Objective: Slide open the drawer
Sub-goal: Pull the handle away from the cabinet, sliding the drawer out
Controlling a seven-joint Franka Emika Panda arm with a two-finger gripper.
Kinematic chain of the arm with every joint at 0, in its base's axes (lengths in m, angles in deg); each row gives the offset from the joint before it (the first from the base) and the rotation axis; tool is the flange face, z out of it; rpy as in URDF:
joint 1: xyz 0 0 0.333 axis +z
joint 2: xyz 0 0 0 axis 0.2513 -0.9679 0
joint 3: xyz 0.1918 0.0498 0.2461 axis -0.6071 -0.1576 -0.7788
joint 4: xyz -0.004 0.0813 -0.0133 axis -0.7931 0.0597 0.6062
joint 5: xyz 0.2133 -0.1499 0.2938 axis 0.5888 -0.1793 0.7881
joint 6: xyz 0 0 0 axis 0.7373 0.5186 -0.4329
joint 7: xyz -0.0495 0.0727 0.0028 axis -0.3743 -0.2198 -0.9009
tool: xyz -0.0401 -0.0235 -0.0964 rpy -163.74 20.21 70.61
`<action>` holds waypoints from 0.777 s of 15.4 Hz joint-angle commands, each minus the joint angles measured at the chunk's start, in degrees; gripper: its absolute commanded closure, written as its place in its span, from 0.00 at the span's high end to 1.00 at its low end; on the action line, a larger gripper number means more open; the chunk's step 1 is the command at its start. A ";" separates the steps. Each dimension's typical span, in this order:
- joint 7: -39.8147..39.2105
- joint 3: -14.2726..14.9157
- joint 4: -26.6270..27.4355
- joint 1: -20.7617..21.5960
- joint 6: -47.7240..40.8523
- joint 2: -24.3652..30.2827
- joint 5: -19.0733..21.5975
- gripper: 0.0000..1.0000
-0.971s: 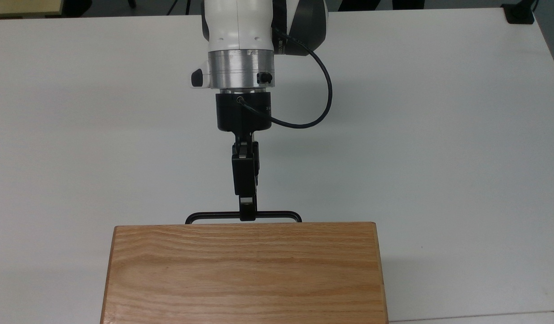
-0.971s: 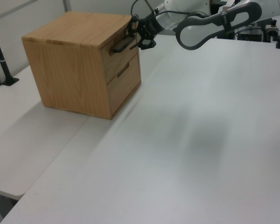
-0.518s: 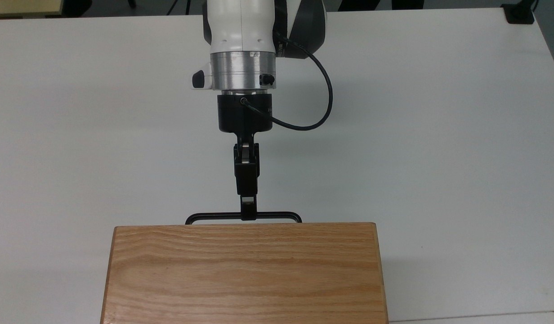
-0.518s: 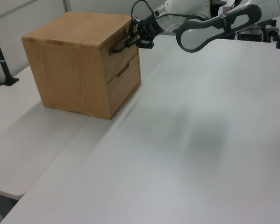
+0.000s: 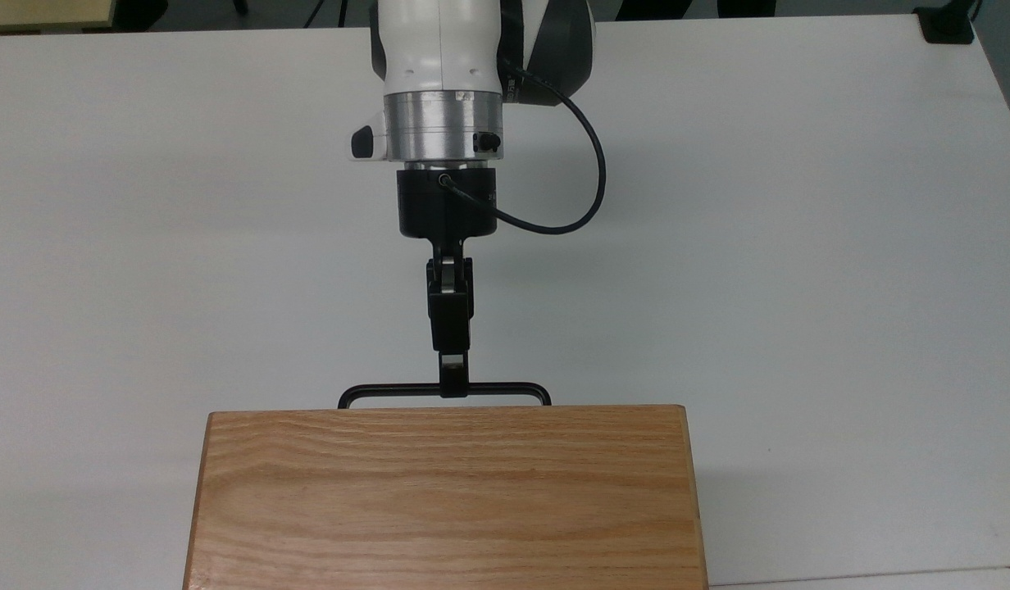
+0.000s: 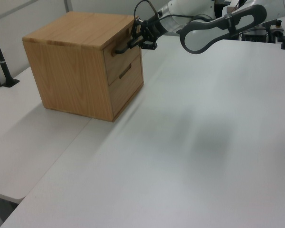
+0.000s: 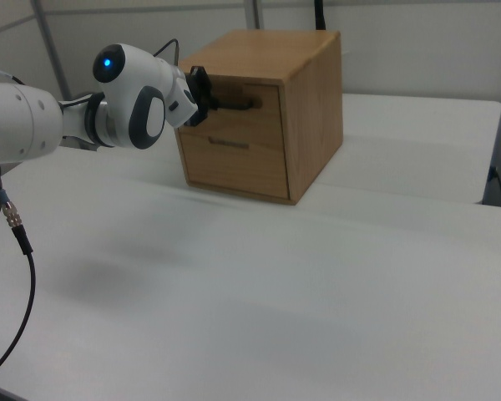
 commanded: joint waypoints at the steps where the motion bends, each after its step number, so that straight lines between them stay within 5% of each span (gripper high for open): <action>1: 0.76 0.30 11.76 0.80 1.85 9.19 -1.09 0.00; 12: 0.67 0.22 31.72 1.59 1.06 26.52 -1.00 0.00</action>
